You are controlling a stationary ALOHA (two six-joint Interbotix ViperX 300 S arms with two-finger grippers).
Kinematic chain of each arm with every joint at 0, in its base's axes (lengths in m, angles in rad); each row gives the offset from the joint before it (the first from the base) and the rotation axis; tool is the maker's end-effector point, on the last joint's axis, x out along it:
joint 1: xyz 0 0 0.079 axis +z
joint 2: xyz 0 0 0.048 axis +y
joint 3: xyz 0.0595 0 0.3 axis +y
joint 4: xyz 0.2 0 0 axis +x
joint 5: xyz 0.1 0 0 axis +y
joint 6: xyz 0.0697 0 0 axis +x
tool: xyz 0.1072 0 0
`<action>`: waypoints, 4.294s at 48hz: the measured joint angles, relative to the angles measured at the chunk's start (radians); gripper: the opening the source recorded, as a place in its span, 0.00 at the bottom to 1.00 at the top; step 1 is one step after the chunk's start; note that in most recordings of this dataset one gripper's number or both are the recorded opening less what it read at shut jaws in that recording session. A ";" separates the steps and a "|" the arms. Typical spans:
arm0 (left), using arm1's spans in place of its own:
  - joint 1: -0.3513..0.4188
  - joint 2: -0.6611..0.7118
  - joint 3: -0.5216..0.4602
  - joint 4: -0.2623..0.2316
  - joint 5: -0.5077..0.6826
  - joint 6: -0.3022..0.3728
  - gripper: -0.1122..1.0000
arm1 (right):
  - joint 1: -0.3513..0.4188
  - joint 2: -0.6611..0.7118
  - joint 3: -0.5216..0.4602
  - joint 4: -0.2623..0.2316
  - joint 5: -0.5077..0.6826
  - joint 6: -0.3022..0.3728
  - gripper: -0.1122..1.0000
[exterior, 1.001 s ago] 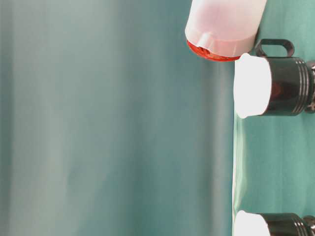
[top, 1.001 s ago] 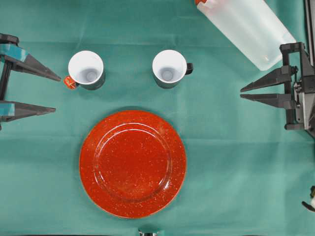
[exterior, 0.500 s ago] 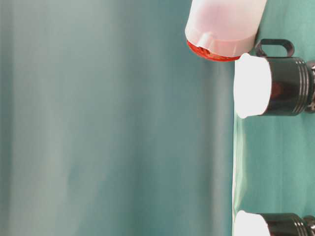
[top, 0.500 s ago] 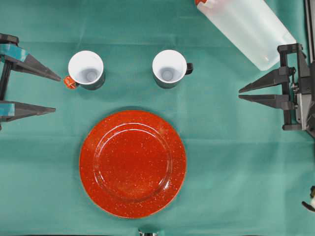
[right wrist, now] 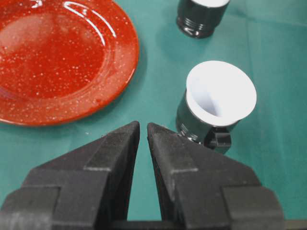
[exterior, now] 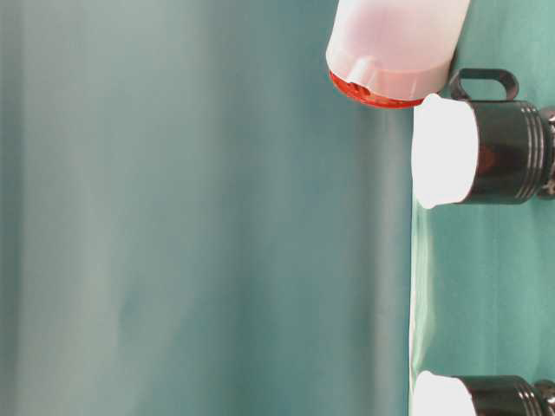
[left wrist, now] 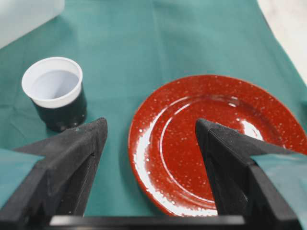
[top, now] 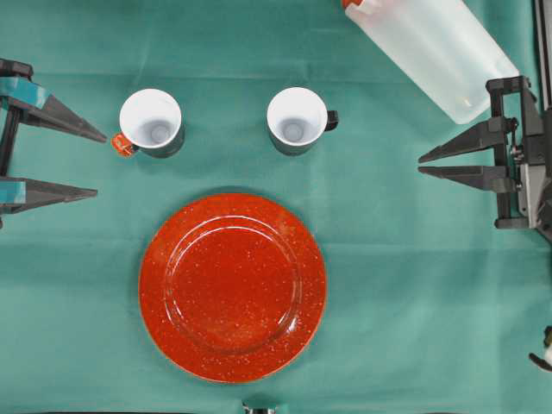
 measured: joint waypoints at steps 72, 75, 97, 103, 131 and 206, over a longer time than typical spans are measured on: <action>-0.006 -0.002 0.000 -0.002 0.075 0.002 0.76 | 0.000 0.075 -0.025 0.048 0.109 0.020 0.31; -0.006 -0.002 0.000 -0.002 0.075 0.000 0.76 | 0.000 0.081 -0.029 0.055 0.181 0.020 0.31; -0.006 0.000 0.000 -0.002 0.077 -0.002 0.76 | 0.000 0.127 -0.037 0.126 0.391 0.020 0.30; -0.006 0.000 0.000 -0.002 0.075 -0.003 0.76 | 0.000 0.144 -0.037 0.005 0.279 0.017 0.30; 0.021 0.000 0.000 -0.002 -0.040 0.061 0.76 | -0.064 0.153 0.034 -0.167 -0.190 0.028 0.30; -0.008 -0.002 0.041 -0.002 -0.054 0.075 0.76 | -0.067 -0.262 0.123 -0.092 -0.150 0.025 0.31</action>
